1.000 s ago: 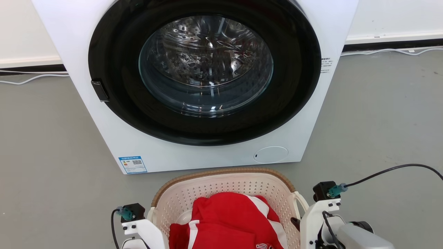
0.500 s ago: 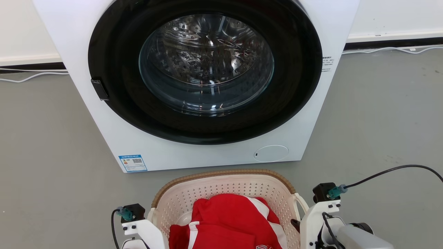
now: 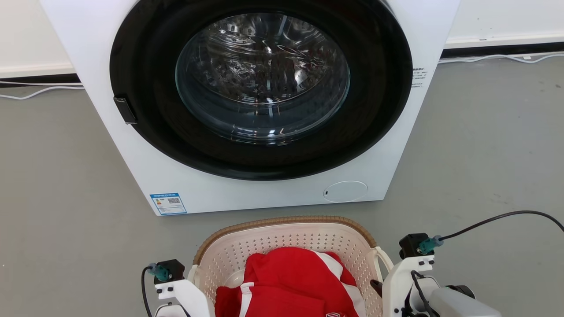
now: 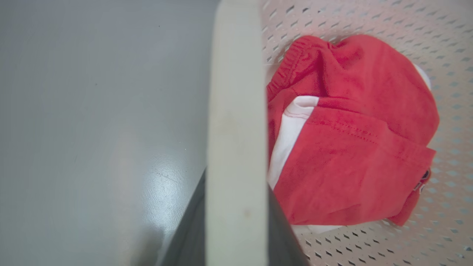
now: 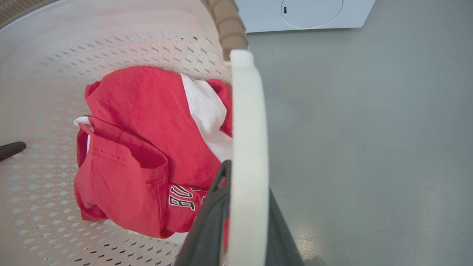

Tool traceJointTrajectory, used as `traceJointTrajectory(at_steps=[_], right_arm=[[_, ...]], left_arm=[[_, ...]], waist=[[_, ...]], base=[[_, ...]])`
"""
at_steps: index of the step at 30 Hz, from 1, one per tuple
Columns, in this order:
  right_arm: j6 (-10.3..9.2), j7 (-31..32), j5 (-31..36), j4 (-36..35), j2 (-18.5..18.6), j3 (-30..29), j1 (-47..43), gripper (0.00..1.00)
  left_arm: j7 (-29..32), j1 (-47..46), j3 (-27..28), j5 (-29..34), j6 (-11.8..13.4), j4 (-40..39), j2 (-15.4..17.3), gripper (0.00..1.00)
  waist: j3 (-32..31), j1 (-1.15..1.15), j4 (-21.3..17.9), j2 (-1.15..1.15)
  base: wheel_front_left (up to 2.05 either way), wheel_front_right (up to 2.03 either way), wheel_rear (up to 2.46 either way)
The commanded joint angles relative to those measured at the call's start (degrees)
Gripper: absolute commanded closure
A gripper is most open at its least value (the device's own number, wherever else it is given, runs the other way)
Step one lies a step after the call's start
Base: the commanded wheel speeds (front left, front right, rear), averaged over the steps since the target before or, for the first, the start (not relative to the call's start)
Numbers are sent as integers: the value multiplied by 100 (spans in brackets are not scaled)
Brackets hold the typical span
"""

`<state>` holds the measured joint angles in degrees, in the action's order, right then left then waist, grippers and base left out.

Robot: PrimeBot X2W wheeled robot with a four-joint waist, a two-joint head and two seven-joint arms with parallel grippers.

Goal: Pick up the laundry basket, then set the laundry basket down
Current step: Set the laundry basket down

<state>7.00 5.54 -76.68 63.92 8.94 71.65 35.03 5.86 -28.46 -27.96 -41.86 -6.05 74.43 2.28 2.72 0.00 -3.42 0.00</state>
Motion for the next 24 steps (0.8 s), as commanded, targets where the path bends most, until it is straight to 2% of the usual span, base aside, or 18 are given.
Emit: traceJointTrajectory(at_steps=[1,13,15,24], right_arm=[[48,-110,17,-22,49,35,47,100],[48,-243,-29,-90,96,77,108,100],[48,-383,-55,-159,174,89,202,100],[48,-607,-60,-221,250,105,348,100]], left_arm=[[-29,-88,85,1,-18,-47,176,100],[-285,-198,56,-34,17,-47,158,100],[-538,-310,17,-15,64,-47,139,100],[-808,-542,-48,7,141,-47,108,100]], waist=[[3,0,-5,0],[227,0,-4,0],[551,0,1,0],[967,0,32,0]], base=[[0,0,0],[0,0,0],[0,0,0],[0,0,0]])
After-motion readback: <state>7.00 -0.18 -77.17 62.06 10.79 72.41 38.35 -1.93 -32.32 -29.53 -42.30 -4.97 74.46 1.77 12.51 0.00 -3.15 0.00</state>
